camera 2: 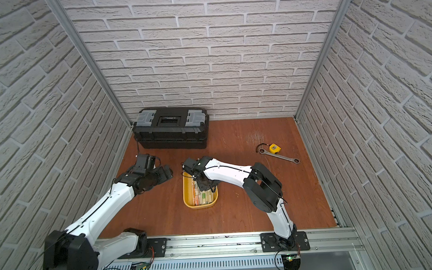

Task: Take the paired disposable chopsticks out of the storage box
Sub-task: Pick up the paired disposable chopsticks from the storage box.

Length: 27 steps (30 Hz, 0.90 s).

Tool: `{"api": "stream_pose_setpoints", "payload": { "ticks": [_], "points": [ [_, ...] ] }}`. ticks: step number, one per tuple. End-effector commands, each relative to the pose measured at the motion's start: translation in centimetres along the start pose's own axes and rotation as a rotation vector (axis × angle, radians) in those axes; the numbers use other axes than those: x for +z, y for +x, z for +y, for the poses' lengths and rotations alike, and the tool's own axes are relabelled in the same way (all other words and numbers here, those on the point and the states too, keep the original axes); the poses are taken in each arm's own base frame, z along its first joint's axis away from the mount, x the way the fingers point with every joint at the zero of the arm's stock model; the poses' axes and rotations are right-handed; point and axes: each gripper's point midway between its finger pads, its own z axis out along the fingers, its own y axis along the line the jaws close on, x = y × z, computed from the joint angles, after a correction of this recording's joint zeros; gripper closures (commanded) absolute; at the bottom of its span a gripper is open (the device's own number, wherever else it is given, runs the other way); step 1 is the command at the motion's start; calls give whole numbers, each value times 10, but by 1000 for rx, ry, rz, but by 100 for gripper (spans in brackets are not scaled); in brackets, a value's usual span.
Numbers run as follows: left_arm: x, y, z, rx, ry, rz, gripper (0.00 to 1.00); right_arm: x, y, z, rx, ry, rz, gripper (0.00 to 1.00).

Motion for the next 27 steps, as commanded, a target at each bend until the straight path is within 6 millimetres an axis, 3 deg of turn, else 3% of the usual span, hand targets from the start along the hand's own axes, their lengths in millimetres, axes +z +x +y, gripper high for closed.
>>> {"api": "stream_pose_setpoints", "payload": {
  "ticks": [1,18,27],
  "points": [
    [-3,-4,-2,8,22,-21,2,-4,-4,-2,1,22,-16,74],
    [-4,-5,-4,11,32,-28,2,17,5,-3,8,36,26,77],
    [-7,-7,-7,15,38,-31,2,12,3,-4,22,13,17,93]
  ]
}}
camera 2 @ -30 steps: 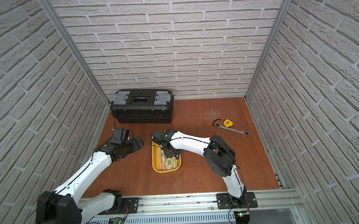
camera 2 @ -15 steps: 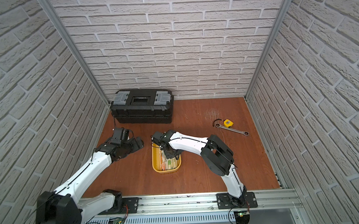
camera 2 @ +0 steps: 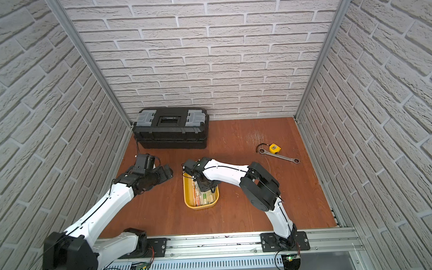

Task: Take the paired disposable chopsticks out of the storage box
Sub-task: Pick up the paired disposable chopsticks from the storage box, then place the paired disposable chopsticks at the center of the board.

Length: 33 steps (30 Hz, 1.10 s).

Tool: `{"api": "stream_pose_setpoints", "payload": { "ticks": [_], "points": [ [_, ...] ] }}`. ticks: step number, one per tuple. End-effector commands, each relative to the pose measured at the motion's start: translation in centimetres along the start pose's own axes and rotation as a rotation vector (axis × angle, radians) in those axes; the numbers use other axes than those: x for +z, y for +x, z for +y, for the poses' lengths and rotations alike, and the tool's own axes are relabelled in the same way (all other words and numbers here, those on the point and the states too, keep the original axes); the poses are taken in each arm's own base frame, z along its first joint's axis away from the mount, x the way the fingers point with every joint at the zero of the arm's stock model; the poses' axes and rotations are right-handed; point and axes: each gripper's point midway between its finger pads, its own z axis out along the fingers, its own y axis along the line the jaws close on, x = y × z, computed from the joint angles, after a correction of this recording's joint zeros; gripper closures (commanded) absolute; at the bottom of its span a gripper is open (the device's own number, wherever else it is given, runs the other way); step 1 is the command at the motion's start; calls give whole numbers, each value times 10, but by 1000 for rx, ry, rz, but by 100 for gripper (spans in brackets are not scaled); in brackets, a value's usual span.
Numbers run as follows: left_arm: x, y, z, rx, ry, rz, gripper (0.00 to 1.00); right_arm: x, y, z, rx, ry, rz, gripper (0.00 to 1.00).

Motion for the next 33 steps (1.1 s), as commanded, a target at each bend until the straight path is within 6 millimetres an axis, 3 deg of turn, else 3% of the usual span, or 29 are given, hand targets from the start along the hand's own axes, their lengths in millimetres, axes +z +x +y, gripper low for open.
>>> {"api": "stream_pose_setpoints", "payload": {
  "ticks": [1,17,23,28,33],
  "points": [
    [-5,-7,-4,10,23,-27,2,-4,4,-4,10,-3,4,94],
    [-2,-10,-13,22,35,-6,2,-84,-18,-20,95,-111,-179,97],
    [1,-9,-16,39,32,5,2,-107,-24,-41,135,-125,-247,97],
    [3,-13,-20,55,27,5,2,-105,-14,-74,184,-110,-267,97],
    [4,-21,-25,61,28,-5,2,-85,8,-114,242,-86,-256,97]
  ]
}}
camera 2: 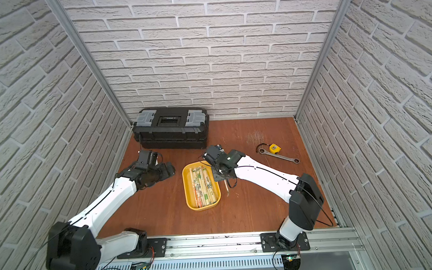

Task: Take the paired disposable chopsticks out of the storage box
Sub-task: Place the paired disposable chopsticks at the center of the board.

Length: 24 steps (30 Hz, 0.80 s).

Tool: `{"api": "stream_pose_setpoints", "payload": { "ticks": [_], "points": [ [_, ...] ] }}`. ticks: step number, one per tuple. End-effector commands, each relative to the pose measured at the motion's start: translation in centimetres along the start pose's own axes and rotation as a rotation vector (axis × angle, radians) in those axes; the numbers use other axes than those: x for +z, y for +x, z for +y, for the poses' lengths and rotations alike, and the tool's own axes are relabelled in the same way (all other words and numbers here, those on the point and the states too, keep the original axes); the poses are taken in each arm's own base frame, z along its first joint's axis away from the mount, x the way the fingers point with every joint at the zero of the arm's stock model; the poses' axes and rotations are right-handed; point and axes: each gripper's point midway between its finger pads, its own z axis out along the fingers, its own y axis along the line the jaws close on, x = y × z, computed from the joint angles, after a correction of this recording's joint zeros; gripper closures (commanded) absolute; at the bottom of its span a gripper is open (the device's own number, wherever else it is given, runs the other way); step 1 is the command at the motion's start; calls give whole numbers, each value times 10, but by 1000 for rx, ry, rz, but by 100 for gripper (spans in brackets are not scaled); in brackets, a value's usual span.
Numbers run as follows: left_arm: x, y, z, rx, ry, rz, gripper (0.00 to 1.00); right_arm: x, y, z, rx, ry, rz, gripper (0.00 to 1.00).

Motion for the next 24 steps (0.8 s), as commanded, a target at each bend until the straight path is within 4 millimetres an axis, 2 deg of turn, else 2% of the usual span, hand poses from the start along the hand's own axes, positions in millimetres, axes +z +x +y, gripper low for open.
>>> {"api": "stream_pose_setpoints", "payload": {
  "ticks": [1,6,11,16,24],
  "points": [
    [-3,-13,-10,22,19,-30,2,3,3,-28,34,21,-32,98],
    [2,-15,-14,28,14,-17,2,18,24,-72,68,76,-8,97],
    [11,-15,-19,31,14,-3,2,35,42,-103,70,148,31,97],
    [19,-14,-28,45,22,17,2,52,54,-117,69,192,67,97],
    [30,-10,-38,56,28,36,2,78,72,-123,56,235,133,97]
  ]
}}
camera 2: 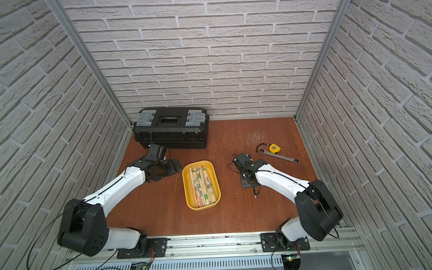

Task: Take the paired disposable chopsticks out of the storage box
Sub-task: Place the paired disposable chopsticks at the center of the board.

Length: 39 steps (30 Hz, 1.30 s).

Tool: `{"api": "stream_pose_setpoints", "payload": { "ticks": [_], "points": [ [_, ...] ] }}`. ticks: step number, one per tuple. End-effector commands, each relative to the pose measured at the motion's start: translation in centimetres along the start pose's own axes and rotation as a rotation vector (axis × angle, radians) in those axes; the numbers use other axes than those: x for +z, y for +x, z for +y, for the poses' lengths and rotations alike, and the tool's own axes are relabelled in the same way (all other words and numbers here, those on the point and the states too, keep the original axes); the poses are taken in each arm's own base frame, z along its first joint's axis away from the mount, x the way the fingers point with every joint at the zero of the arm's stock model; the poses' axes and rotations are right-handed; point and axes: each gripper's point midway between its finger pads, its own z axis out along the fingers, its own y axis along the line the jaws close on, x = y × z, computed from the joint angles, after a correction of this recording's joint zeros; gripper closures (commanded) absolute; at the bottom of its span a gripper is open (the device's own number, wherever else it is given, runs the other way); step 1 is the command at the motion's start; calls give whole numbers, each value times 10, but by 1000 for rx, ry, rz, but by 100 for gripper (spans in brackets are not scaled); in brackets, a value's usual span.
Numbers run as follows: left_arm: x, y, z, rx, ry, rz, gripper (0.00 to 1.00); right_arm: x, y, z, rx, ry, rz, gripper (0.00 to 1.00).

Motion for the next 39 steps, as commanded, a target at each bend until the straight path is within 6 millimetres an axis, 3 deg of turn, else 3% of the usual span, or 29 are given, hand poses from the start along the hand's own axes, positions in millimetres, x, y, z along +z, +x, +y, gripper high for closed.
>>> {"api": "stream_pose_setpoints", "payload": {
  "ticks": [1,13,25,33,39],
  "points": [
    [-1,-10,-14,3,35,-30,2,10,-1,-2,0,23,-9,97],
    [5,2,-18,11,51,-12,2,24,10,-3,15,42,25,95],
    [2,8,-20,10,68,-16,2,20,14,-3,36,20,25,80],
    [2,10,-19,6,64,-18,2,5,10,3,73,-41,7,63],
    [3,12,-11,-2,25,-20,2,-10,3,15,106,-133,-7,60]
  ]
}}
